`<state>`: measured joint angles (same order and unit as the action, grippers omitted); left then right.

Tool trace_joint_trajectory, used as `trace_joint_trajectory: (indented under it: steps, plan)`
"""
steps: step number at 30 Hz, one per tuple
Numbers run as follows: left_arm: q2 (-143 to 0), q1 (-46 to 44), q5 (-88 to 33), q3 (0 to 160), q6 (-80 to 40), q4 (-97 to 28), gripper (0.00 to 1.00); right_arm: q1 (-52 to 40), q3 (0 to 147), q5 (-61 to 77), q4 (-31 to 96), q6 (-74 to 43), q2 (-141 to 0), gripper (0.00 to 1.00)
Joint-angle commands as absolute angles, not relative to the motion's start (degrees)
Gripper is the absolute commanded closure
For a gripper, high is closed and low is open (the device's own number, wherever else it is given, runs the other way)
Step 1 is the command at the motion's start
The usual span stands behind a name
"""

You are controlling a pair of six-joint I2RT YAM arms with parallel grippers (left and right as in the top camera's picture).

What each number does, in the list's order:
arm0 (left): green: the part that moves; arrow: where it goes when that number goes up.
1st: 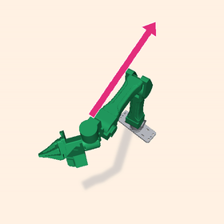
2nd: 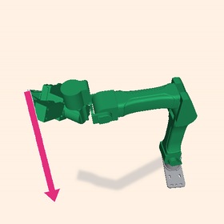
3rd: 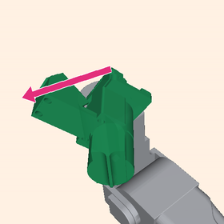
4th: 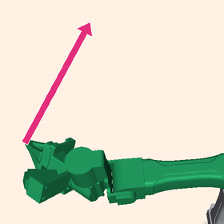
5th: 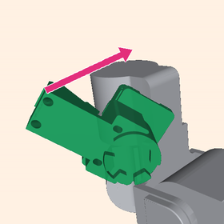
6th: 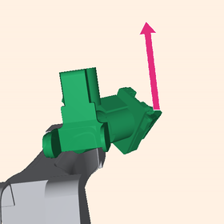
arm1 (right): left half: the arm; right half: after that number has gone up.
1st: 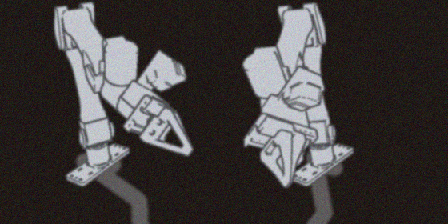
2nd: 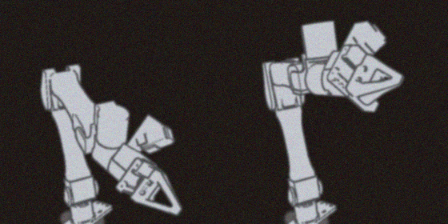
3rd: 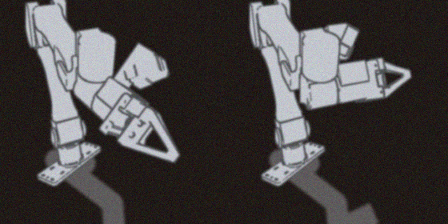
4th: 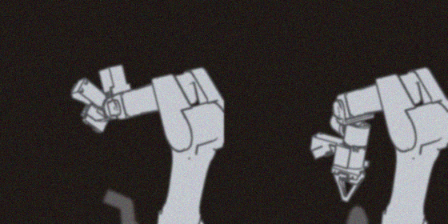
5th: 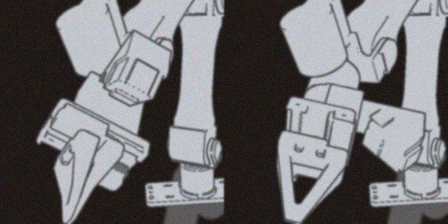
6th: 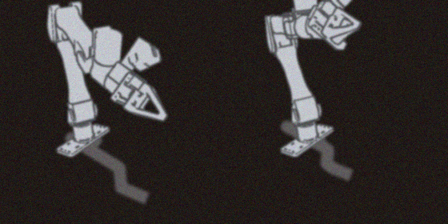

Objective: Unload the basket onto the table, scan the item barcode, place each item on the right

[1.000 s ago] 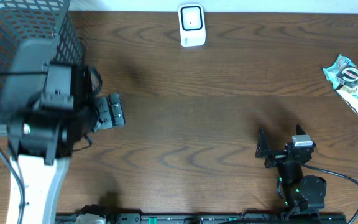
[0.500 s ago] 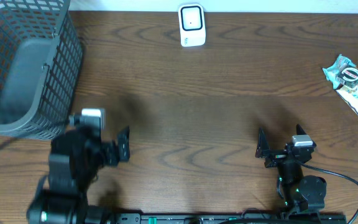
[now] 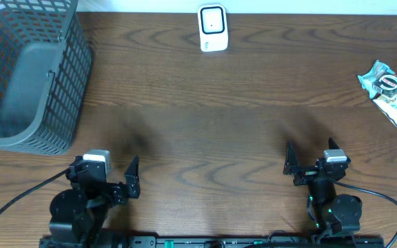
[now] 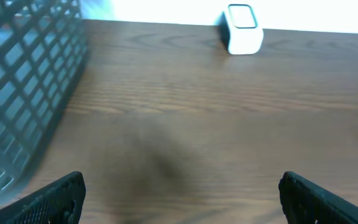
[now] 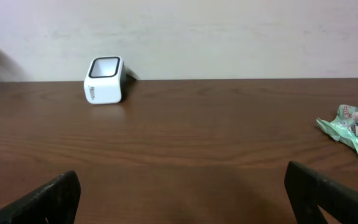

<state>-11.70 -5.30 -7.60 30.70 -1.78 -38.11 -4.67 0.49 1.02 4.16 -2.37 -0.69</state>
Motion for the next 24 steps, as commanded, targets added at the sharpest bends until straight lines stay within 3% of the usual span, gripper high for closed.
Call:
trace_joint_trajectory:
  steps: [1,12,24]
  plan:
    - [-9.0,-2.9,-7.5,26.4,-1.3,-35.1,0.03,-4.4,0.3,0.6,4.3,-2.9,-0.4,0.01]
    - [-3.6,0.6,-7.5,14.1,-1.3,-16.3,0.03,-4.4,0.3,0.6,4.3,-2.9,-0.4,0.01]
    - [-0.1,1.5,-7.5,6.1,-3.3,-5.3,0.02,-4.4,0.3,0.6,4.3,-3.0,-0.4,0.01]
